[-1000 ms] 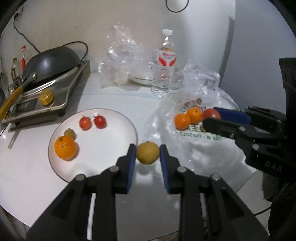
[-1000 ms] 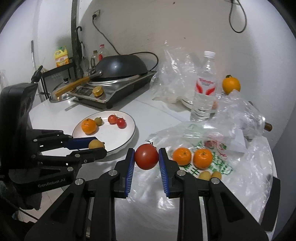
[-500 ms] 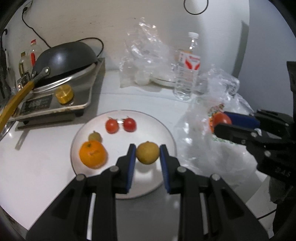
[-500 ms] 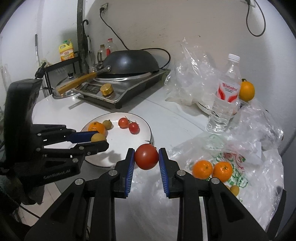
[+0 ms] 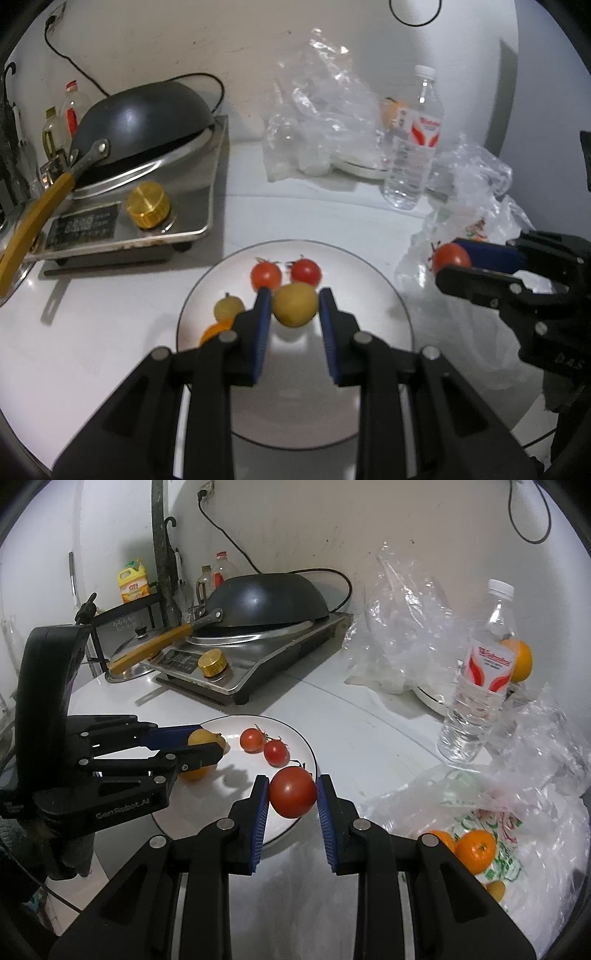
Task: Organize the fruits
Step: 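Lower both fruits onto the plate and open both grippers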
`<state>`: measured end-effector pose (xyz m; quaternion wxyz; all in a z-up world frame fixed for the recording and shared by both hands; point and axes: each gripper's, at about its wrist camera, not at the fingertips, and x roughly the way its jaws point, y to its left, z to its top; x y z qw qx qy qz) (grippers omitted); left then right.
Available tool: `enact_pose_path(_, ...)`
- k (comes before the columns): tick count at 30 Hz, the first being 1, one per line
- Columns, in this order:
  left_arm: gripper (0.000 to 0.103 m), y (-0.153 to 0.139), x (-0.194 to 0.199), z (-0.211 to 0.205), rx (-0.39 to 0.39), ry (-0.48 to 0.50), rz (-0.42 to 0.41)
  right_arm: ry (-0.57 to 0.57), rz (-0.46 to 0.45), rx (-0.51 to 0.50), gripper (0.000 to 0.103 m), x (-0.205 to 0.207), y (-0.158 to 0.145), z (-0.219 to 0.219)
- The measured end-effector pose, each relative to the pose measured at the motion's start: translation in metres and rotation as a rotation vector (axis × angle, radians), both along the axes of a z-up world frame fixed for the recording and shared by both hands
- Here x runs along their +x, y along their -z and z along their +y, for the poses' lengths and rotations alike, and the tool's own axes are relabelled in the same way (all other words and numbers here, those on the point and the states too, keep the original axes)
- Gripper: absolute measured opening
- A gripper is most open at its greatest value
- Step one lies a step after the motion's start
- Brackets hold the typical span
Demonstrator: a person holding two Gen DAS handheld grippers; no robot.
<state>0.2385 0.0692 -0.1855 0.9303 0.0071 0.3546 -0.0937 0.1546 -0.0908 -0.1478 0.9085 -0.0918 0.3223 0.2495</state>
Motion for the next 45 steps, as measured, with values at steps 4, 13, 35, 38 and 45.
enact_pose_path(4,0.027,0.005,0.011,0.002,0.017,0.002,0.015,-0.016,0.007,0.003,0.028,0.009,0.003,0.006)
enact_pose_path(13,0.027,0.018,0.035,-0.001,0.066,0.014,0.058,-0.023,0.024,0.012,0.028,0.025,0.012,0.013)
enact_pose_path(35,0.029,0.018,0.028,0.015,0.057,-0.027,0.037,-0.025,0.057,-0.037,0.028,0.041,0.026,0.038)
enact_pose_path(38,0.029,0.014,0.023,0.02,0.049,-0.031,0.024,-0.033,0.06,-0.048,0.028,0.044,0.028,0.047)
enact_pose_path(45,0.03,0.004,0.01,0.043,0.041,-0.078,-0.03,-0.055,0.073,-0.073,0.028,0.047,0.032,0.073)
